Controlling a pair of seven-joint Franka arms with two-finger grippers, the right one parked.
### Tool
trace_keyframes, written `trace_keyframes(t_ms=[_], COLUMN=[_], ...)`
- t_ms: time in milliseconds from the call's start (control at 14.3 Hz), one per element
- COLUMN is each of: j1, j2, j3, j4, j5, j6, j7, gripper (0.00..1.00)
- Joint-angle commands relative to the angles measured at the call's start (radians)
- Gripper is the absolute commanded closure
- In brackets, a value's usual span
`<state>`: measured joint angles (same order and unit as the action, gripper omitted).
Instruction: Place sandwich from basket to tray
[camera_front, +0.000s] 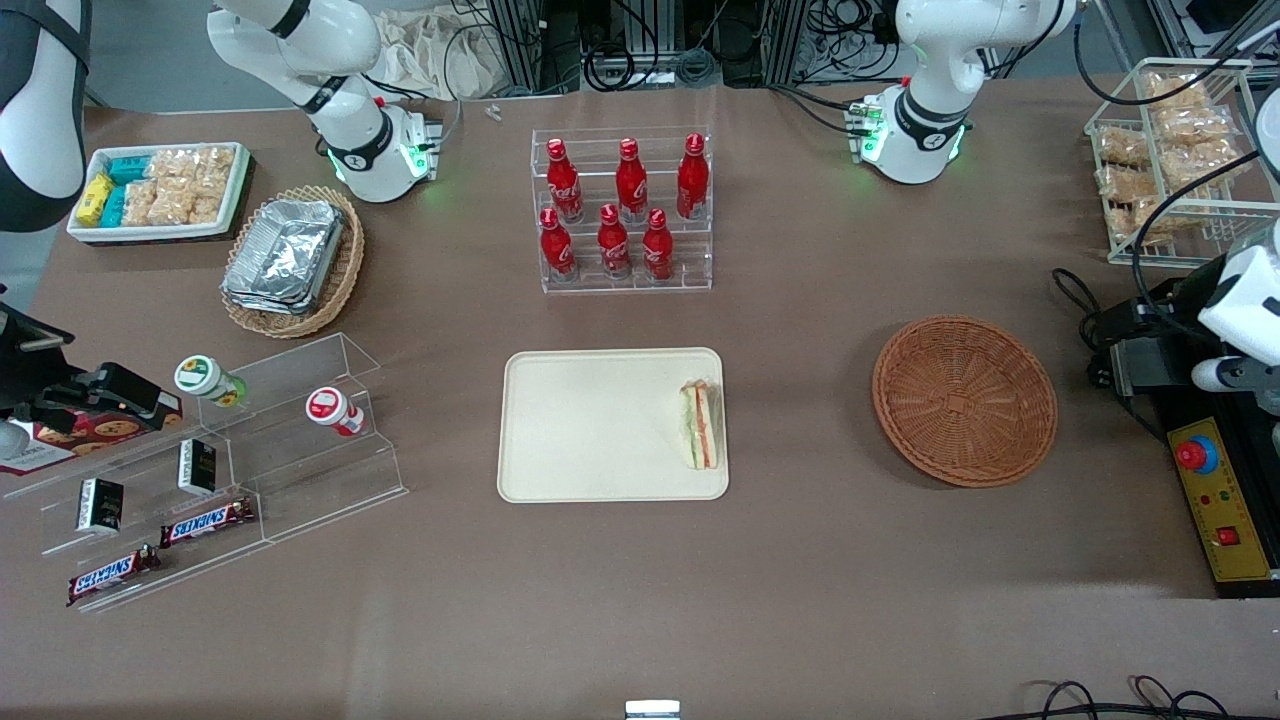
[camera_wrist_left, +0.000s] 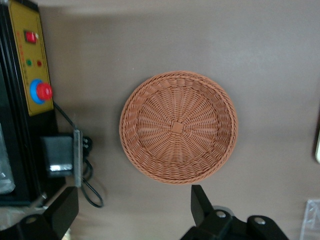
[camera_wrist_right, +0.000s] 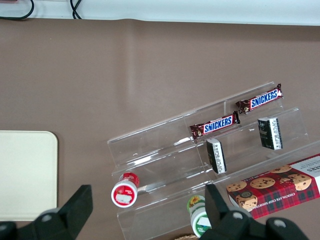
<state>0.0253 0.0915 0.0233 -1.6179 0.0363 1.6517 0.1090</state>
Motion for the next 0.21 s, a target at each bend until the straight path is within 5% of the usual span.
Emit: trace_keyframes(t_ms=[0,140], j1=[0.005,0.001], j2=[0.010,0.011], j3=[0.000,-0.009], j4=[0.026,0.026], j5=[-0.003,-0.015], j6=[-0.007,-0.007], j7=[0.116,0.112], gripper=[0.00,0.00])
